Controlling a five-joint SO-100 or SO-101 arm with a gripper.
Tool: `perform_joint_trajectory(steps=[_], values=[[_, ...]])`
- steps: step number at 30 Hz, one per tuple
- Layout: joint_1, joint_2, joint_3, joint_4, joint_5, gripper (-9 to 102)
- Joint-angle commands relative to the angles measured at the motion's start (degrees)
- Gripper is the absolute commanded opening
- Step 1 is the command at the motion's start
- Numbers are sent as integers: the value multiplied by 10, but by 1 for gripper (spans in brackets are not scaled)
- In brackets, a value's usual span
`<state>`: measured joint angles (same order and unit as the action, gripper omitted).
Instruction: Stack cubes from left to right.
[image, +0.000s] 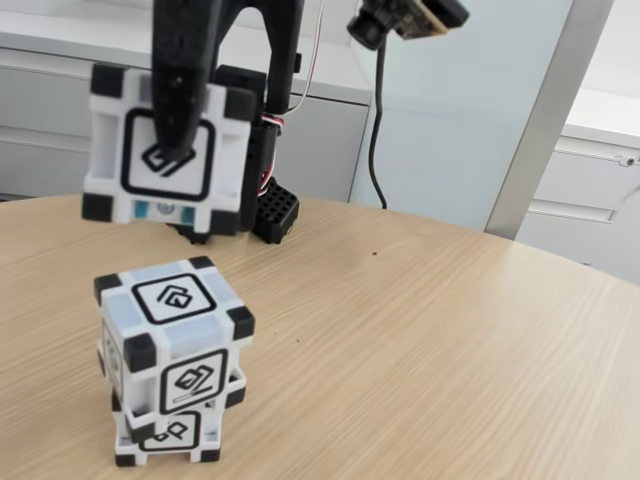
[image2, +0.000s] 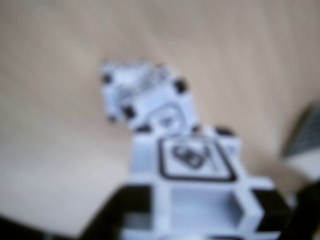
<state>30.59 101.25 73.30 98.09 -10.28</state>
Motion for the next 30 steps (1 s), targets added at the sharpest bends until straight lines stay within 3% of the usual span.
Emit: perform_joint_trajectory(steps=[1,18,30], values=[[-4,8,-4,4,-6,15],[-4,-98,-6,4,-25,15],[-4,-98,-6,4,-33,28]])
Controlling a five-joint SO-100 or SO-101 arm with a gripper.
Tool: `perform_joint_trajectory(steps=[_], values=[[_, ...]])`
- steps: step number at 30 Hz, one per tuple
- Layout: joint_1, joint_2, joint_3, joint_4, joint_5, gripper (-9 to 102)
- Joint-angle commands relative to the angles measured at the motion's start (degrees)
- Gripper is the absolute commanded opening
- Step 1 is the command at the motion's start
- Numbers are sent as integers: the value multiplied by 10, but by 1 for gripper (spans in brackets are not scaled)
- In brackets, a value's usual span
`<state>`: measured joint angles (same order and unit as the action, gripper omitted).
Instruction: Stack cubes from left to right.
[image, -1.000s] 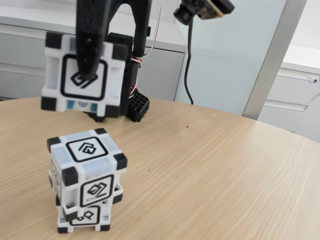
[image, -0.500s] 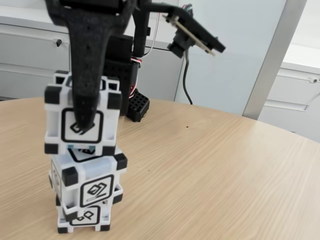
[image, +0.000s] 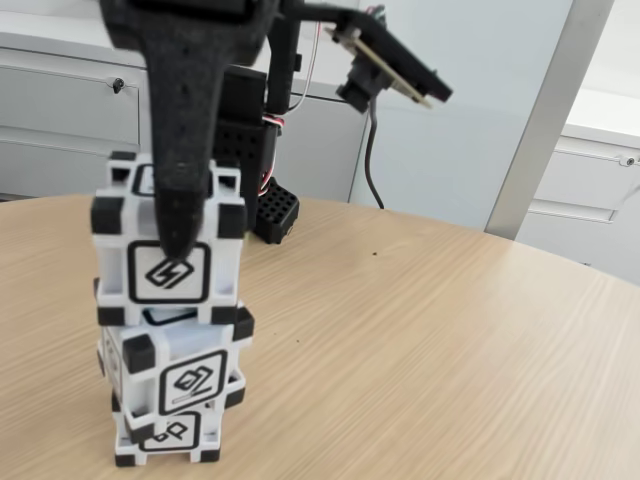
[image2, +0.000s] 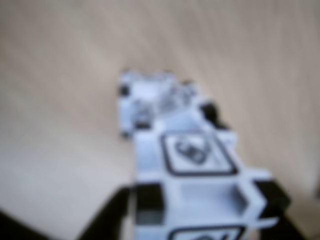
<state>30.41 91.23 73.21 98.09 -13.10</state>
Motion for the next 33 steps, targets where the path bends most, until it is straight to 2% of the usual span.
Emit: perform_joint_trajectory(steps=[1,15,21,33], values=[[-3,2,-5,4,-6,28],[-4,13,-14,4,3,33],[-4,14,-14,4,-16,40],[-30,14,-5,6,-18,43]])
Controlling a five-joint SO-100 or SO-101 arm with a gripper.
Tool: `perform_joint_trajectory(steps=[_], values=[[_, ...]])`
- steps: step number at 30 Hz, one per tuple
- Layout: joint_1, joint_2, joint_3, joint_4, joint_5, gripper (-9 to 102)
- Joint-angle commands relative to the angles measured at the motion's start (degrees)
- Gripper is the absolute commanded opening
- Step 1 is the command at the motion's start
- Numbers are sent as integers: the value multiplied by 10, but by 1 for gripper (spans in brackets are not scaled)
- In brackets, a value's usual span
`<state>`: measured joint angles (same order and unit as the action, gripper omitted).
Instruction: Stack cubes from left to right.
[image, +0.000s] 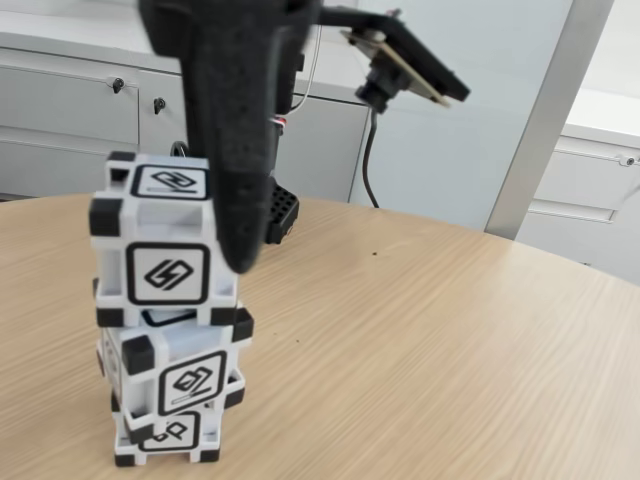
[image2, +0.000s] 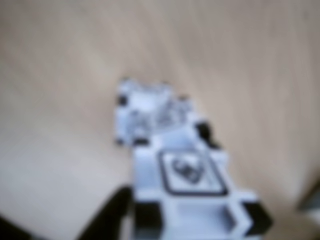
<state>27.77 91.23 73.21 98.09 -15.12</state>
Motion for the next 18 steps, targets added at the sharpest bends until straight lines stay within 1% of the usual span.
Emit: perform_joint_trajectory(steps=[1,12,18], values=[[-4,14,-5,6,3,43],[-6,14,-5,6,17,42],[-62,14,-5,6,47,42]])
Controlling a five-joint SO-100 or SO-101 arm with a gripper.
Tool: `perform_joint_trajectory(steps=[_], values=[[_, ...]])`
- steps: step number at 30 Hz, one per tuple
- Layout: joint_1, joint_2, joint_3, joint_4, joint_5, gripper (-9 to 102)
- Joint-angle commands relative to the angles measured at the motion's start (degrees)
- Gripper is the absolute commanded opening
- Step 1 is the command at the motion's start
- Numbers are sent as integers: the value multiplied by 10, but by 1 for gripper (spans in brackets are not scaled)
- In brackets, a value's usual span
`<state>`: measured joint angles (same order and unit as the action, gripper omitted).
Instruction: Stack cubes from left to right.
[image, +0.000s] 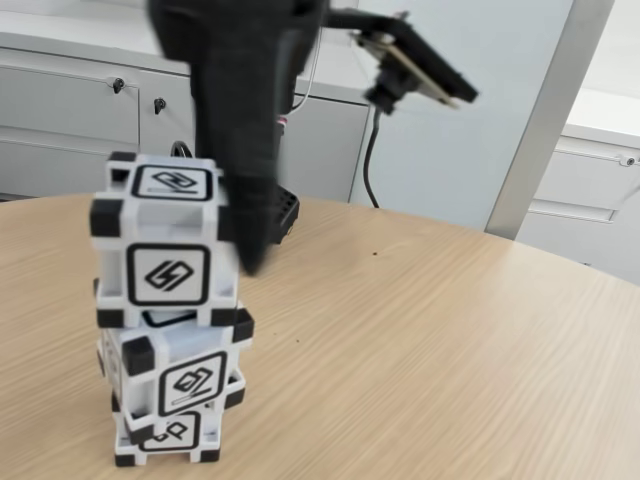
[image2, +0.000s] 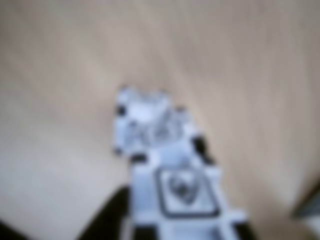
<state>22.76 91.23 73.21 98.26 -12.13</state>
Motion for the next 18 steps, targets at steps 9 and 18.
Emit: perform_joint_trajectory(steps=[9,18], values=[[-69,13,-5,4,39,39],[-135,13,-5,3,69,0]])
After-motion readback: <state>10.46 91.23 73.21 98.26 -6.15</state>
